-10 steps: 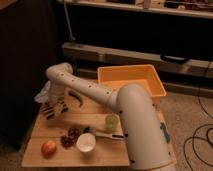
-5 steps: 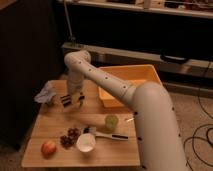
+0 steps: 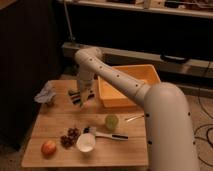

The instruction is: Place eraser in plastic cup

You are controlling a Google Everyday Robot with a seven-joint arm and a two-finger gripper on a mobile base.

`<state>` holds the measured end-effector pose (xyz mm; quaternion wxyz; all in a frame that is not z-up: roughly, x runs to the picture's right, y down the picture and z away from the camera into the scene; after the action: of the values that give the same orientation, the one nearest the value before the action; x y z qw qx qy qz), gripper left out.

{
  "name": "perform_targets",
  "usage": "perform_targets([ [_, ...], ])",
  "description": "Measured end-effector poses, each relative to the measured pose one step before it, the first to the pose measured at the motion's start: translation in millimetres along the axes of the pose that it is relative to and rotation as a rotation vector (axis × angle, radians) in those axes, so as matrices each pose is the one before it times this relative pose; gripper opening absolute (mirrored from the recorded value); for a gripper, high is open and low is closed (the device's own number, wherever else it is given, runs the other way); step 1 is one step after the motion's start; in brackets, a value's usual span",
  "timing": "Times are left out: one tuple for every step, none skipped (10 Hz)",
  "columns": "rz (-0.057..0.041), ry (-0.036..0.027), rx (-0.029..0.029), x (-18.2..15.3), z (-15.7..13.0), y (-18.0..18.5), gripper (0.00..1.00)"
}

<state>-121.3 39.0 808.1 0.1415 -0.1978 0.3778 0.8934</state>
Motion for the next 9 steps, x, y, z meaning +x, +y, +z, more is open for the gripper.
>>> perform_targets([
  [0.01821, -0.00509, -0.00363, -10.16, -6.36, -4.52, 0.00],
  [0.01874, -0.00242, -0.00449, -10.23, -6.49, -4.69, 0.00],
  [0.01410, -0.00190, -0.00221, -7.94, -4.84, -3.86, 0.00],
  [0.01524, -0.00141, -0.00275, -8.81, -5.03, -4.03, 0.00],
  [0.01782, 0.00044, -0.00561, -10.47, -6.74, -4.84, 0.00],
  [0.01115, -0.00165, -0.00710, -7.65, -6.19, -3.73, 0.00],
  [0.00966, -0.00056, -0.00709, -6.73, -5.87, -3.30, 0.00],
  [0.01322, -0.00097, -0.00906, -8.74, -7.59, -3.86, 0.00],
  [0.01614, -0.00208, -0.01088, -10.67, -10.48, -5.06, 0.00],
])
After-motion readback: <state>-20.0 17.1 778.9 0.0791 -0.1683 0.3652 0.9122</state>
